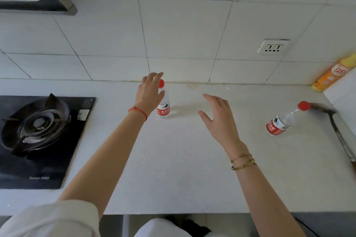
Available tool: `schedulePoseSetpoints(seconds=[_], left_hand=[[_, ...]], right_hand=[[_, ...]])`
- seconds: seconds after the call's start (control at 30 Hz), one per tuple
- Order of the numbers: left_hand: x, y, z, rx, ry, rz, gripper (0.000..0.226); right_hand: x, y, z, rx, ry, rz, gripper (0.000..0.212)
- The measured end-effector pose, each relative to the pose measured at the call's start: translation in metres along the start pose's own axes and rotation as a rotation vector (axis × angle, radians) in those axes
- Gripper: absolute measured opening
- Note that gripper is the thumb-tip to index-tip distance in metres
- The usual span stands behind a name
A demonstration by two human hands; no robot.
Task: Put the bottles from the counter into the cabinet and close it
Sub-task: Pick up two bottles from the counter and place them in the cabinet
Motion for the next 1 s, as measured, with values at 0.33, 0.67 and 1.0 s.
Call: schedulePoseSetpoints(seconds=[0.33,0.67,1.0], left_hand=[[0.002,0.029,0.021,0.102,-0.057,0.021,0.033],[-0.048,-0.034,0.026,0.114,-0.188,0.168,0.035],[-0.144,-0.094,0.056,0.16,-0.254,0.23,0.036]], right_hand=[[-0.02,-0.007,0.004,-0.028,-0.034,0.11,0.051],[-0.056,-0.049,-0.039,-0.155,-0.127,0.172,0.05],[-0.156,-0.104,-0.138,-0.284,-0.274,0.263,0.049]])
Point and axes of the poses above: each hand's wrist, its own y-axis towards the middle knuckle, its own z-axis out of the palm, x = y × z, the point moved 10 cm from there along y, towards the middle knuckle, and after that the axes turned 14 degrees about -z, right-handed, at the moved point
